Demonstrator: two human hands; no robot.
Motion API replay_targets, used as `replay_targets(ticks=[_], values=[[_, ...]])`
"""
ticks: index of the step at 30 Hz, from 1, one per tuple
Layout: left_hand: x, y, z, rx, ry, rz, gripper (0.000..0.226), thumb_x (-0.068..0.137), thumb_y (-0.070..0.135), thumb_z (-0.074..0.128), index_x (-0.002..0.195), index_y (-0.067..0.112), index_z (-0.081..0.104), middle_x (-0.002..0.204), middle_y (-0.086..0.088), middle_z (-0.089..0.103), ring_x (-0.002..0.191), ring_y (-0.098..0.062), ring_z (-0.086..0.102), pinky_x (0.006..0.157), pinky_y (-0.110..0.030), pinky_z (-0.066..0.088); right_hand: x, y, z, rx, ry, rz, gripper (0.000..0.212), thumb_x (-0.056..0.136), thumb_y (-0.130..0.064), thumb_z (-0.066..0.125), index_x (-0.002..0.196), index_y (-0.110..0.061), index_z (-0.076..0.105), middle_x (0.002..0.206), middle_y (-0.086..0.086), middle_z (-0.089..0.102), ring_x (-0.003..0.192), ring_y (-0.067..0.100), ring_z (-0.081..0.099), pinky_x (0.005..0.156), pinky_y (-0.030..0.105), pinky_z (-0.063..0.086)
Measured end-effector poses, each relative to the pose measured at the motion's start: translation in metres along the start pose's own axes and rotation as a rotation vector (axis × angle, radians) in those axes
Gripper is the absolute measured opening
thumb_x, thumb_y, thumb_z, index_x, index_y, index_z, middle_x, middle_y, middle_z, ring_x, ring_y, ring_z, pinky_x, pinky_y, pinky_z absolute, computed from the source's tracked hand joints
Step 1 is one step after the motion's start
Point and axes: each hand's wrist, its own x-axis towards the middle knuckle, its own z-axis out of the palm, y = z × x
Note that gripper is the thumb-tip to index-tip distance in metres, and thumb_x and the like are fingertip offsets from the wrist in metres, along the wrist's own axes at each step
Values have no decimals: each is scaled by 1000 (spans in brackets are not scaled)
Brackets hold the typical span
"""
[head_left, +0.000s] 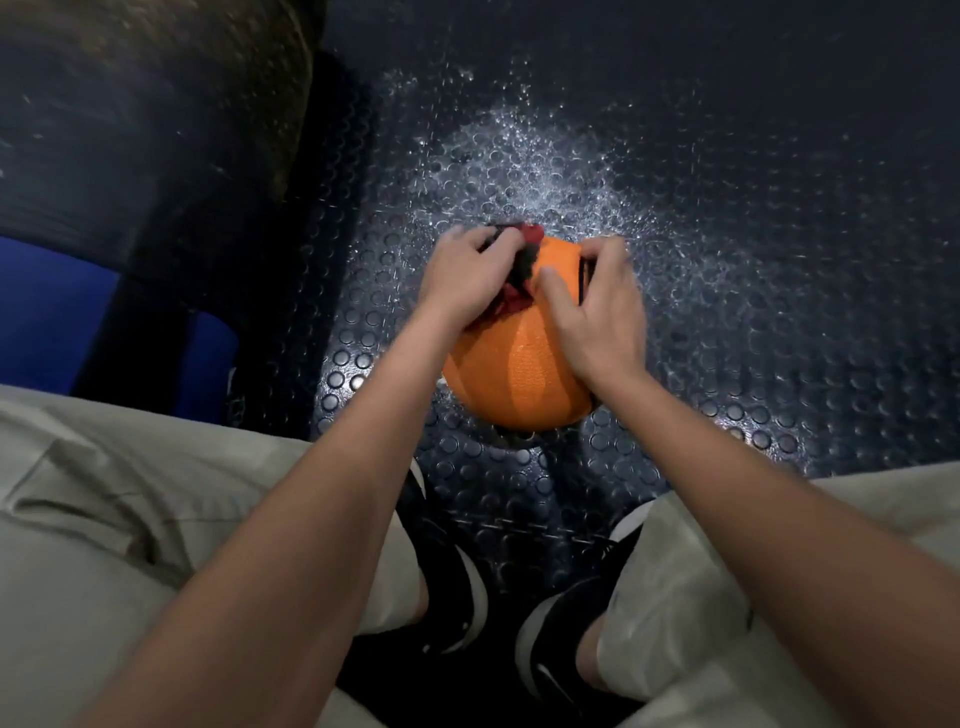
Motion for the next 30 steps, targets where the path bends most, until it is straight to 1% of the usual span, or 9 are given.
replay_targets(ticks=[3, 6, 12, 17, 20, 24, 26, 28, 30], values=[[-4, -8, 9, 18, 74, 68, 31, 98, 46, 44, 92, 25, 66, 95, 4, 66, 87, -11, 59, 70, -29, 38, 3, 9, -4, 73, -13, 66, 46, 93, -45, 57, 133, -28, 44, 128, -10, 57, 111, 11, 53, 89, 35, 40], [0, -15, 7, -105, 102, -34, 35, 102, 44, 42, 76, 24, 56, 72, 9, 58, 65, -7, 49, 63, -29, 35, 13, 7, -3, 67, -12, 64, 37, 92, -47, 52, 128, -36, 53, 121, -18, 57, 108, 8, 54, 88, 34, 41], [-3, -54, -6, -499, -84, -473, 67, 102, 62, 30, 123, 9, 66, 112, -16, 73, 103, -28, 69, 89, -40, 56, 9, 10, 1, 69, -14, 50, 33, 93, -48, 50, 123, -37, 57, 119, -20, 57, 107, 4, 52, 84, 30, 38], [-8, 2, 6, -135, -3, -146, 47, 88, 70, 51, 104, 30, 67, 93, 13, 61, 89, -10, 58, 82, -31, 46, 2, 15, -3, 56, 51, 124, 40, 94, -47, 44, 129, -36, 58, 130, -11, 56, 120, 13, 49, 103, 42, 40], [-2, 12, 11, 7, -26, 0, 47, 90, 69, 51, 103, 27, 68, 92, 14, 64, 89, -10, 60, 76, -29, 43, -5, 21, -3, 82, 135, 231, 44, 93, -50, 40, 131, -36, 58, 136, -9, 53, 127, 16, 46, 107, 43, 36], [13, -19, 11, -266, -83, -224, 68, 83, 77, 47, 109, 18, 71, 105, -6, 73, 101, -28, 68, 87, -43, 54, -6, 26, -4, 134, 160, 289, 44, 93, -52, 41, 130, -36, 58, 135, -11, 52, 123, 11, 47, 105, 43, 39], [17, -39, 11, -461, -176, -384, 82, 78, 82, 47, 120, 15, 68, 108, -11, 75, 98, -30, 72, 82, -43, 59, -1, 26, -6, 135, 133, 296, 42, 92, -55, 41, 129, -40, 57, 133, -15, 52, 122, 9, 47, 105, 43, 40], [17, -47, 12, -518, -177, -443, 76, 81, 79, 48, 119, 16, 69, 108, -8, 75, 91, -26, 73, 77, -38, 58, 2, 25, -5, 112, 115, 280, 41, 92, -56, 41, 127, -43, 57, 133, -17, 52, 122, 8, 47, 106, 44, 41], [17, -33, 14, -408, -92, -383, 63, 83, 76, 50, 110, 23, 70, 109, -3, 72, 94, -24, 67, 88, -39, 54, 2, 22, -2, 104, 126, 279, 41, 91, -55, 40, 126, -43, 58, 132, -17, 53, 123, 10, 47, 107, 46, 40]])
